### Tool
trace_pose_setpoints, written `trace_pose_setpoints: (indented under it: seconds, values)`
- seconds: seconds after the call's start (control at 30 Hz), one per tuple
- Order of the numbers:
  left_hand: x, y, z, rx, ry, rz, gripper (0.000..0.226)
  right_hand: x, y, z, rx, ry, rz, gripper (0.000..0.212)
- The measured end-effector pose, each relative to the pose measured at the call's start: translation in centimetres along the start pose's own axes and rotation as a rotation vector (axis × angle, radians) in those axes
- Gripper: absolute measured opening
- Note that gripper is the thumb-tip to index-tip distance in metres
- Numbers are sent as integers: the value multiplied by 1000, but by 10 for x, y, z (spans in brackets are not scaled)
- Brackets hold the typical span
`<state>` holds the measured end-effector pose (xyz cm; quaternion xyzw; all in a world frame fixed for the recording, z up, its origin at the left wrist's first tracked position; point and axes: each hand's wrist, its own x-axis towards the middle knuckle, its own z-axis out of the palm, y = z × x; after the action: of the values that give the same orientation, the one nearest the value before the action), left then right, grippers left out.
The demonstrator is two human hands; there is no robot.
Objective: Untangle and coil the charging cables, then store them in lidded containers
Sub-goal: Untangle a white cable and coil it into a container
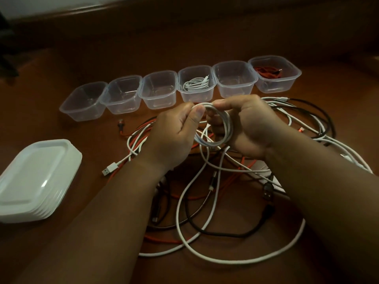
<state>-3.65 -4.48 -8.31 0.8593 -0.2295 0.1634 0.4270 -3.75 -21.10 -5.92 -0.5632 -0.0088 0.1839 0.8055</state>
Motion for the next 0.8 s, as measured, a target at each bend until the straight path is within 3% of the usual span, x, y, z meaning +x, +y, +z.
trace_pose_setpoints:
  seconds: [0.13,0.3,0.53,0.8]
  values:
    - [-2,3,0,-27,139,29,34,-5,-4,2,88,-87,34,19]
    - [-1,2,-1,-19,141,120,39,-6,-4,0,106,-142,83,24]
    - [-1,2,-3,13,130,177,33,-3,-1,1,324,-111,143,25]
    - [0,1,1,-35,108,135,35,-1,6,12,221,56,-16,20]
